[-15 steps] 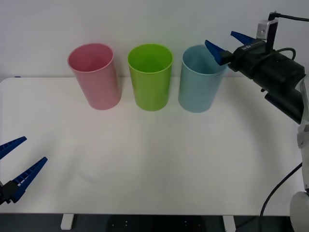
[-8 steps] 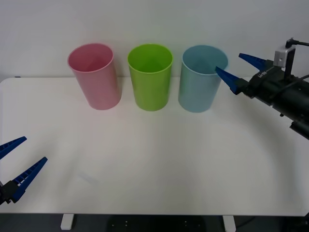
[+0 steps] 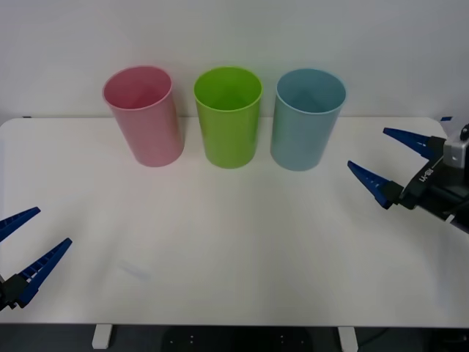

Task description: Grasp the object on the table and drop it into the matching bin: aluminum can to the light blue bin, PET bottle to the pink bin.

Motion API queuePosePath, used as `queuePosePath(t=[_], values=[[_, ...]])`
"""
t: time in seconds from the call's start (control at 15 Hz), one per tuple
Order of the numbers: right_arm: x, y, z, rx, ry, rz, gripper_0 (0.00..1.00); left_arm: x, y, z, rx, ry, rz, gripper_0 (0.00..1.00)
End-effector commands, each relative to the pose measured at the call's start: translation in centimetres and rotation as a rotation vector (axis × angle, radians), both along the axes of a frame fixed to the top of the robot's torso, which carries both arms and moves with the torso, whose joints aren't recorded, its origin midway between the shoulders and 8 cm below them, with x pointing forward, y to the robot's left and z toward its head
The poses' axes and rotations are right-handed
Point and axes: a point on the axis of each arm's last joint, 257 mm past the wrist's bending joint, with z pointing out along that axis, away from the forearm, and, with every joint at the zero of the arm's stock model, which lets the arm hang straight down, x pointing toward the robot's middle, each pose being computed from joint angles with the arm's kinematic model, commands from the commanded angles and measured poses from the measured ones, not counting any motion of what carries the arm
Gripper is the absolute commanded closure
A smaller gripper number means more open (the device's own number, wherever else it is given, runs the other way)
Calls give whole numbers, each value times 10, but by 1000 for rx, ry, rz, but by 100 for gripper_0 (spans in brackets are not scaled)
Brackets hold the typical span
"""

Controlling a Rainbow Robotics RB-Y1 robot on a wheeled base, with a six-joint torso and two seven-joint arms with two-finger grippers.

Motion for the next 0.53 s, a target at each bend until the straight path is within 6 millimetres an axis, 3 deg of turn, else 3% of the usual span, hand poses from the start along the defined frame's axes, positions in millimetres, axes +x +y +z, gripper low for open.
queuePosePath(t=[0.07,0.53], values=[[-24,-7,-17,-26,11,-10,0,0,0,0,0,0,0,0],[-87,-22,-55,-33,111,25,0,0,0,0,0,0,0,0]])
